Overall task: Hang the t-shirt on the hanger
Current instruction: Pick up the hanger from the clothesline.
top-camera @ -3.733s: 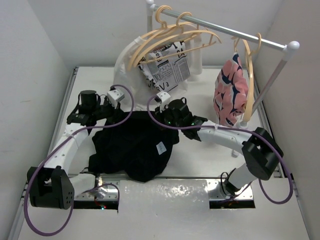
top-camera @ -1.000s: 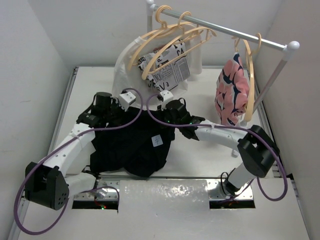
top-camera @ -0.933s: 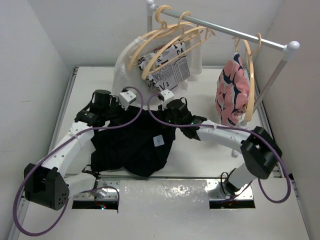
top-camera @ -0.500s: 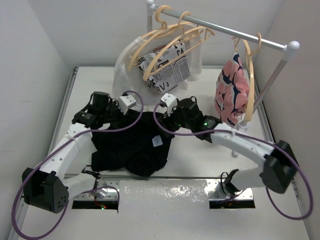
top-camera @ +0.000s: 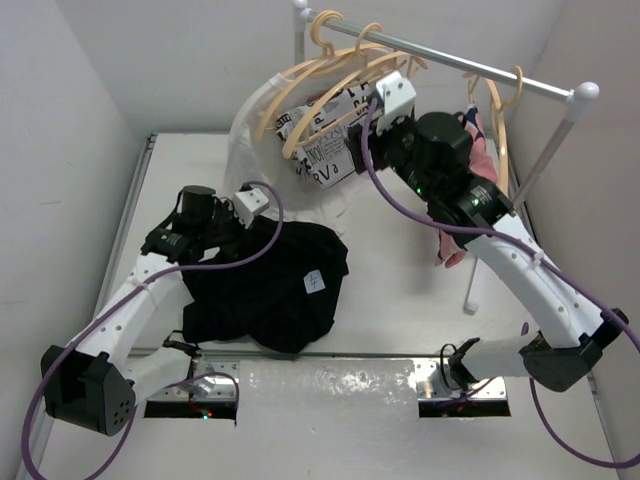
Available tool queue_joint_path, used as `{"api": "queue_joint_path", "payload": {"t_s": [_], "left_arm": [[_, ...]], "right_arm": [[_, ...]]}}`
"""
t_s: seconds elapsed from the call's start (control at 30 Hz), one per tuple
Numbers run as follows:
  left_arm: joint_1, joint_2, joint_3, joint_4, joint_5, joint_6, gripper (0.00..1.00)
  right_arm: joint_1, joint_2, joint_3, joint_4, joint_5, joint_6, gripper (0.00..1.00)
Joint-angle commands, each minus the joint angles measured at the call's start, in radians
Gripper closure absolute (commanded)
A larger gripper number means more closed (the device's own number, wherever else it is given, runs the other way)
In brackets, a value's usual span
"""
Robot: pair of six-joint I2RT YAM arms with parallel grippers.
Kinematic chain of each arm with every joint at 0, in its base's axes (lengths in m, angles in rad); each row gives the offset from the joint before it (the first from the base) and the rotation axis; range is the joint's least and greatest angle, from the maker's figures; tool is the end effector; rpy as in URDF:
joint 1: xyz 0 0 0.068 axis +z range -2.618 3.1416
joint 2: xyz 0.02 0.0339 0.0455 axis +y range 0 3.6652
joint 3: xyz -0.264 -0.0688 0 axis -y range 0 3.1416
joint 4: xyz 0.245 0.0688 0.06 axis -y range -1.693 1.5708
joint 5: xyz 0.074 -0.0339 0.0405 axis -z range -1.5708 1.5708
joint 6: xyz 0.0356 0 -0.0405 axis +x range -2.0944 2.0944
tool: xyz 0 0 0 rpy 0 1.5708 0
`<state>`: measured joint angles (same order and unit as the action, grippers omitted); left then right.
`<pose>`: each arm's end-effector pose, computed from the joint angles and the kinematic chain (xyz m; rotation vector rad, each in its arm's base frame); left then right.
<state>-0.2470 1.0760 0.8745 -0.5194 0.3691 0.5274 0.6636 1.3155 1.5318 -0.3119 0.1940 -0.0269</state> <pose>0.2172 -0.0680 0.2848 1.0210 2.0027 -0.2724 0.2313 0.1721 0.4697 -0.4257 1.6195 0.3203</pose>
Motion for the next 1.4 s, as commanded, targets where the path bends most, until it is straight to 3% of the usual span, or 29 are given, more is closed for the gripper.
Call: {"api": "queue_joint_path", "payload": {"t_s": [0.0,0.07,0.23,0.33,0.43,0.5,0.57,0.7,0.83,0.9,0.93,0.97,1.0,1.07,1.13,1.27,1.37], "left_arm": [[0.011,-0.044,-0.005,0.061,-0.012,-0.012,1.00],[0.011,-0.056,-0.006,0.061,-0.010,-0.010,1.00],[0.011,-0.071,-0.017,0.070,0.002,-0.010,1.00],[0.011,-0.073,-0.025,0.075,0.004,-0.012,1.00],[0.011,-0.074,-0.031,0.078,0.005,-0.012,1.00],[0.011,-0.073,-0.035,0.079,0.007,-0.012,1.00],[0.011,-0.071,-0.034,0.081,0.004,-0.009,1.00],[0.009,-0.059,-0.025,0.078,0.005,-0.007,1.00],[0.009,-0.033,-0.003,0.082,0.010,-0.001,1.00],[0.009,-0.004,0.014,0.078,0.024,0.014,0.90],[0.009,0.008,0.017,0.070,0.037,0.044,0.80],[0.008,0.034,0.024,0.059,0.056,0.055,0.59],[0.006,0.045,0.030,0.056,0.059,0.060,0.52],[0.006,0.062,0.052,0.042,0.053,0.083,0.43],[0.006,0.055,0.078,0.015,0.050,0.115,0.41],[0.006,-0.022,0.206,-0.048,0.098,0.172,0.17],[0.006,-0.004,0.372,-0.180,0.178,0.206,0.17]], "right_arm": [[-0.002,0.076,0.111,0.071,0.120,-0.178,0.30],[-0.005,0.146,0.102,0.201,0.124,-0.479,0.26],[-0.028,0.227,0.117,0.292,0.075,-0.751,0.25],[-0.076,0.270,0.160,0.303,0.024,-0.756,0.28],[-0.119,0.300,0.277,0.205,-0.030,-0.553,0.33],[-0.117,0.254,0.196,0.270,-0.068,-0.536,0.31],[-0.119,0.162,-0.003,0.385,-0.164,-0.594,0.30],[-0.134,0.128,-0.030,0.352,-0.249,-0.705,0.30],[-0.151,0.099,-0.073,0.343,-0.245,-0.676,0.31],[-0.151,0.080,-0.097,0.358,-0.225,-0.650,0.30],[-0.151,0.074,-0.126,0.365,-0.203,-0.640,0.30],[-0.151,0.067,-0.142,0.382,-0.196,-0.622,0.29],[-0.150,0.050,-0.156,0.388,-0.196,-0.614,0.29],[-0.151,0.036,-0.183,0.389,-0.169,-0.581,0.29],[-0.150,0.010,-0.205,0.389,-0.147,-0.549,0.29],[-0.150,-0.056,-0.268,0.387,-0.108,-0.417,0.27],[-0.151,-0.114,-0.329,0.387,-0.064,-0.313,0.26]]}}
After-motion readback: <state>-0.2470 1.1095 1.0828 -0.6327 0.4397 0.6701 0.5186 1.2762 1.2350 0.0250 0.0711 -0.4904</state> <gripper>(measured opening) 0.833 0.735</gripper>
